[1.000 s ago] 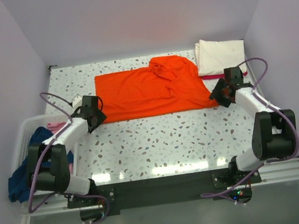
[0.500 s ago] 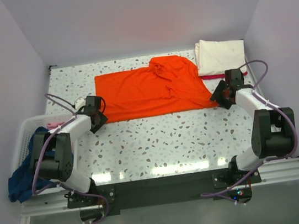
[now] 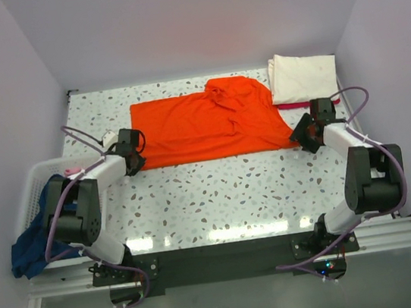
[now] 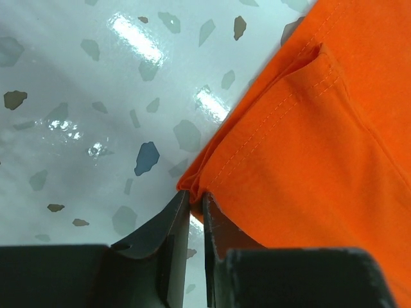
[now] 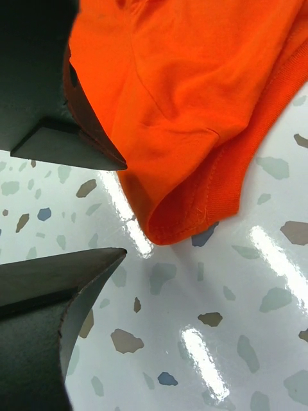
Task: Fold and stack the t-shirts
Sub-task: Fold the tshirt
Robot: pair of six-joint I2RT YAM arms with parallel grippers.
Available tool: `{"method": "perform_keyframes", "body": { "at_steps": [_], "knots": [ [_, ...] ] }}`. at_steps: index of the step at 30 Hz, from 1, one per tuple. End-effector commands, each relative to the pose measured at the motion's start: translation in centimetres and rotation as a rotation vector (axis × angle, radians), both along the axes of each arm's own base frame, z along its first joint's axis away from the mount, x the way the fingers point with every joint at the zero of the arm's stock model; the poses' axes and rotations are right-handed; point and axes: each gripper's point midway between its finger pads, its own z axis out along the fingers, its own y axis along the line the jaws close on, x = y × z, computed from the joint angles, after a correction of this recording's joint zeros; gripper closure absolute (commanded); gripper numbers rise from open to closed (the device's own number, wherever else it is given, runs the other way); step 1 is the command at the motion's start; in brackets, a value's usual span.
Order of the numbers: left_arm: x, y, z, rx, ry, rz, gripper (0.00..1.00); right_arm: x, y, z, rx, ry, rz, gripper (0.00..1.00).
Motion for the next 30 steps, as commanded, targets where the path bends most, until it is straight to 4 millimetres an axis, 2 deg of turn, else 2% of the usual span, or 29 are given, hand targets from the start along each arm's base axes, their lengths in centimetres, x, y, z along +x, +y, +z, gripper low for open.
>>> {"method": "perform_keyframes", "body": {
  "at_steps": [1,5,8,11,12,15,18,25,30],
  "knots": [
    [2.4,0.2,1.4,0.011,-0.074,0.017,0.82,0.7,-1.1,-0.8,-0.01,-0.008,-0.054,0.45],
    [2.4,0.2,1.1,0.014,-0.062,0.016,0.86,1.5,-1.2,-1.4,0.001,-0.005,-0.068,0.49],
    [2.3,0.3,1.0,0.024,-0.053,0.012,0.91,2.2,-1.5,-1.6,-0.006,0.0,-0.081,0.57],
    [2.4,0.4,1.2,0.035,-0.05,0.01,0.98,2.9,-1.7,-1.4,-0.008,-0.011,-0.09,0.68],
    [2.4,0.4,1.4,0.033,-0.054,0.01,1.0,3.1,-1.7,-1.3,-0.01,-0.014,-0.091,0.76],
    [2.4,0.8,2.1,0.057,-0.046,0.01,1.0,3.7,-2.3,-0.6,-0.038,-0.016,-0.101,0.9],
    [2.1,1.5,2.9,0.096,-0.037,0.022,1.0,3.7,-2.6,0.3,-0.057,-0.018,-0.101,0.98],
    [-0.3,2.0,3.2,0.101,-0.006,0.023,1.0,2.2,-3.3,2.4,-0.09,-0.026,-0.089,1.0],
    [-2.4,1.9,3.8,0.073,-0.016,0.018,1.0,-0.1,-3.5,3.6,-0.077,-0.026,-0.095,1.0]
  ]
}}
